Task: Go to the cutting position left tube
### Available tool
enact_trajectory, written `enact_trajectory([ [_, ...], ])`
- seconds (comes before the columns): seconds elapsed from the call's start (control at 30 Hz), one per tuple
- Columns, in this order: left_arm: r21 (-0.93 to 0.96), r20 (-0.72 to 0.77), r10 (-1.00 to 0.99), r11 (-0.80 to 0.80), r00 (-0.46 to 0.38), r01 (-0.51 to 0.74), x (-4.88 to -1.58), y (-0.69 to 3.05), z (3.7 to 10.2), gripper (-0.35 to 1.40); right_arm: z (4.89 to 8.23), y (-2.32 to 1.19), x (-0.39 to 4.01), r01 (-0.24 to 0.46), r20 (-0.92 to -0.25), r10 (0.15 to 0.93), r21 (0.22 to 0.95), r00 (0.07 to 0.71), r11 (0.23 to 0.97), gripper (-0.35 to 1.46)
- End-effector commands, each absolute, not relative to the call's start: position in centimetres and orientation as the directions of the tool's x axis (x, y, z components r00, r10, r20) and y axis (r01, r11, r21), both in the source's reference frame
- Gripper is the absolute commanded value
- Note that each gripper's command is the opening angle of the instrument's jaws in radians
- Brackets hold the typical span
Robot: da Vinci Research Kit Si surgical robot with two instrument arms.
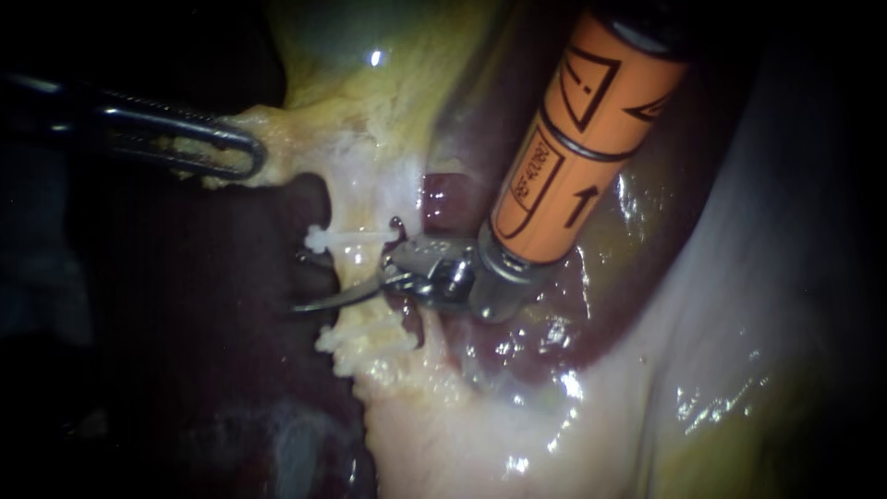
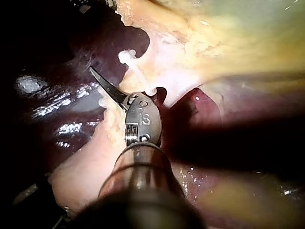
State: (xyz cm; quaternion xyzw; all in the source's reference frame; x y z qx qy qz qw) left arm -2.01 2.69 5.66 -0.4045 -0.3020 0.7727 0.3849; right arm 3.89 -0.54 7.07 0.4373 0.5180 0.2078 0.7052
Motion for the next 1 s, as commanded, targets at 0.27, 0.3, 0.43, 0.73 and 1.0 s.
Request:
enact_trajectory([
  [0.27, -0.778, -0.392, 0.839, -0.521, -0.377, -0.35, -2.0, 2.68, 5.65, -0.35, 6.74, -0.57, 3.89, 0.251, -0.533, 0.771, 0.845, 0.349, 0.472, 1.43],
  [0.3, -0.778, -0.392, 0.839, -0.521, -0.377, -0.35, -2.0, 2.69, 5.65, -0.35, 6.71, -0.57, 3.88, 0.257, -0.529, 0.776, 0.848, 0.344, 0.464, 1.43],
  [0.43, -0.778, -0.392, 0.839, -0.521, -0.377, -0.35, -2.0, 2.69, 5.65, -0.35, 6.56, -0.58, 3.86, 0.286, -0.516, 0.788, 0.853, 0.337, 0.436, 1.43],
  [0.73, -0.778, -0.392, 0.839, -0.521, -0.377, -0.35, -2.0, 2.69, 5.65, -0.35, 6.35, -0.53, 3.82, 0.318, -0.494, 0.814, 0.859, 0.306, 0.401, 1.43],
  [1.0, -0.778, -0.392, 0.839, -0.521, -0.377, -0.35, -2.0, 2.69, 5.65, -0.35, 6.31, -0.5, 3.82, 0.324, -0.491, 0.819, 0.858, 0.296, 0.397, 1.43],
])
